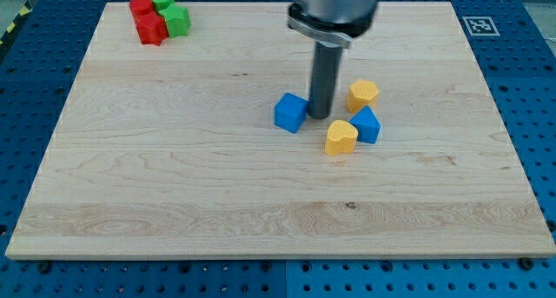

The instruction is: Move the green circle towards center

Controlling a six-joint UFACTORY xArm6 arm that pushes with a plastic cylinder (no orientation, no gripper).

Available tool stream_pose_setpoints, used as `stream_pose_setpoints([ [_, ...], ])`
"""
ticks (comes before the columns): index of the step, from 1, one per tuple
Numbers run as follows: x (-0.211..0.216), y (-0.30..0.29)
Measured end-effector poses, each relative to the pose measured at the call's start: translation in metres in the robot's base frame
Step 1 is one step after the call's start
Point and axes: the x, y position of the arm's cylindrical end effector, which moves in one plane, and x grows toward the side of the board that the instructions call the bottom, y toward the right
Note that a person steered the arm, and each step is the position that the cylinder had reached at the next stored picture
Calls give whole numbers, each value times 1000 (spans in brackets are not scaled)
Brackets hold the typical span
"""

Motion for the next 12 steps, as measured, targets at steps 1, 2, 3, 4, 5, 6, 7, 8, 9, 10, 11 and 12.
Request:
stream_pose_setpoints([
  [1, -17, -28],
  [2, -29, -70],
  [3, -66, -144],
  [4, -95, -245],
  [5, -104, -307],
  [6, -142, -314],
  [7, -196, -339],
  [8, -196, -340],
  [9, -234, -340],
  [10, -235, -339],
  [11, -234, -321],
  [12, -234, -277],
])
